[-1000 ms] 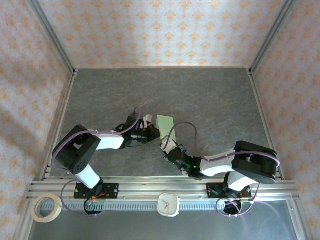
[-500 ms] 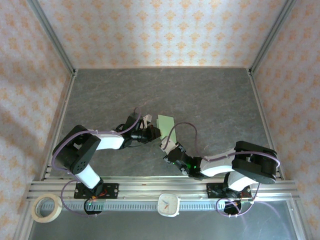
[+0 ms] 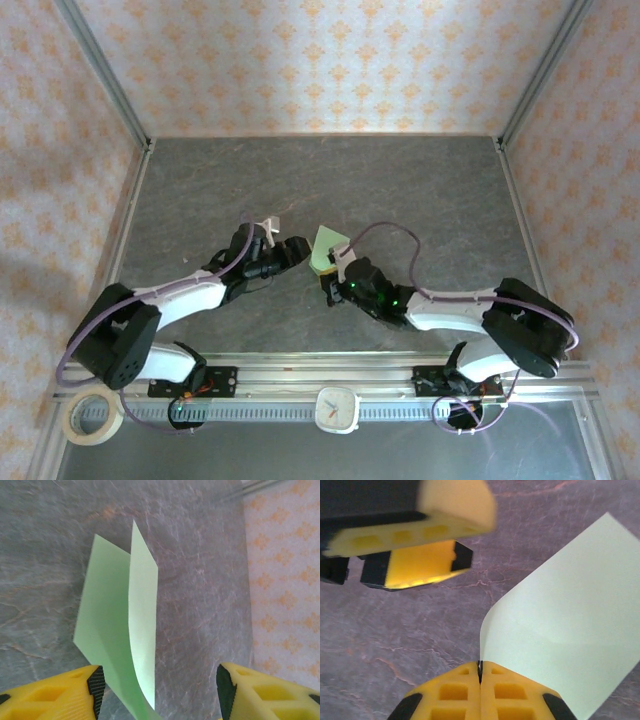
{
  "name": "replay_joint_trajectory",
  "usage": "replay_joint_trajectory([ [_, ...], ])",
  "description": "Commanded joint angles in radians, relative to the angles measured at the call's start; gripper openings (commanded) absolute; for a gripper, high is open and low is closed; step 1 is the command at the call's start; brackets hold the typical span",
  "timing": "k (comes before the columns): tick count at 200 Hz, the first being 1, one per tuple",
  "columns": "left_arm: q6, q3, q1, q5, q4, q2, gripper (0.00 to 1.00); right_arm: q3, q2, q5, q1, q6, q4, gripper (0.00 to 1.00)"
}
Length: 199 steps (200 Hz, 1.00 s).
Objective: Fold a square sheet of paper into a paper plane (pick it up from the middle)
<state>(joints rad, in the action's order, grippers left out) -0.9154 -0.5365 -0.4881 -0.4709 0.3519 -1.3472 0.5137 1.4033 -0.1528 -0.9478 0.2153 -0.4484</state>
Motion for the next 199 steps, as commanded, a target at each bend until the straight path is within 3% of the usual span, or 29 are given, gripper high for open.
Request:
replay_joint_trajectory([
  [1,0.003,0.028,0.014,0.049,-0.029,0.039,0.56,-0.003,-0.016,-0.249,0.039,0.126,-0.006,0.04],
  [43,0.025,0.009,0.034,-0.002,-0.020,0.044,0.30,-0.041,-0.033,-0.345,0.067,0.134,-0.036,0.03],
  [119,0.150,-0.211,0.021,-0.174,-0.104,-0.178,0.07,-0.125,-0.052,-0.405,0.067,0.149,-0.089,0.03],
  [158,0.222,-0.329,-0.009,-0.201,-0.192,-0.348,0.01,-0.122,-0.031,-0.396,0.067,0.144,-0.096,0.03],
  [199,0.288,-0.442,-0.031,-0.143,-0.326,-0.468,0.00,-0.106,0.006,-0.402,0.069,0.144,-0.095,0.03],
])
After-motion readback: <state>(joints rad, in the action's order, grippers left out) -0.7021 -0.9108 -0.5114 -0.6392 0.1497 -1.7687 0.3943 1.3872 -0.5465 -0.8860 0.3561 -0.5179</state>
